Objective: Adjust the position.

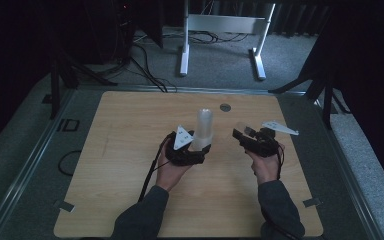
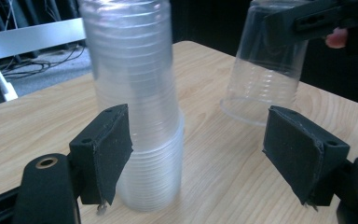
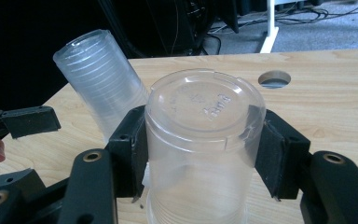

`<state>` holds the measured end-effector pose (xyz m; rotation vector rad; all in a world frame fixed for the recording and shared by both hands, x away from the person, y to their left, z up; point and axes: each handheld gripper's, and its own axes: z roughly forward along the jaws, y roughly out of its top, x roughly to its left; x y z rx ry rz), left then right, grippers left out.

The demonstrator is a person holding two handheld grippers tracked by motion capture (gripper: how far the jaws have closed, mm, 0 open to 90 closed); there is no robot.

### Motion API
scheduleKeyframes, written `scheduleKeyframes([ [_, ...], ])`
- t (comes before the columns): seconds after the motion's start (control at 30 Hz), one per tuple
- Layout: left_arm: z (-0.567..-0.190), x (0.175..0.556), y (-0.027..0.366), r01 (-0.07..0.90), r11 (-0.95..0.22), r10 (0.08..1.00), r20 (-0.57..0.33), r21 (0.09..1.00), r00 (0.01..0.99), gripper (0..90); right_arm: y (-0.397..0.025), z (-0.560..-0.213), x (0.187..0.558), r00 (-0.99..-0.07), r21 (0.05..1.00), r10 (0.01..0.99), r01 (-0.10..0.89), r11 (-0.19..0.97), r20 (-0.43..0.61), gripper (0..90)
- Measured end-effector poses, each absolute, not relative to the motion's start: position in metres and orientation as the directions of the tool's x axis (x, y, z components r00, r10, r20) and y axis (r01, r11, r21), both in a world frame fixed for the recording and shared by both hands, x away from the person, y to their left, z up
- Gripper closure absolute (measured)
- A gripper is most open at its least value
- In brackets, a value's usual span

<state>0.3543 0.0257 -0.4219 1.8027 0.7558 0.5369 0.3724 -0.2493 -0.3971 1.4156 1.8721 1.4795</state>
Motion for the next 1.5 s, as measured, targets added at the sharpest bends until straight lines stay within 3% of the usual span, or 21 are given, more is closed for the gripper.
scheduleKeyframes([
  [0.63,-0.418,0.355,-0.005,0.227,-0.333,0.660,0.054,0.915,0.749,24.9,-0.251,-0.415,0.368,-0.382,0.820,0.808,0.536,-0.202,0.449,41.8],
  [1.5,-0.435,0.363,-0.032,0.222,-0.354,0.631,0.057,0.908,0.774,23.8,-0.250,-0.421,0.365,-0.377,0.779,0.750,0.558,-0.284,0.544,42.1],
])
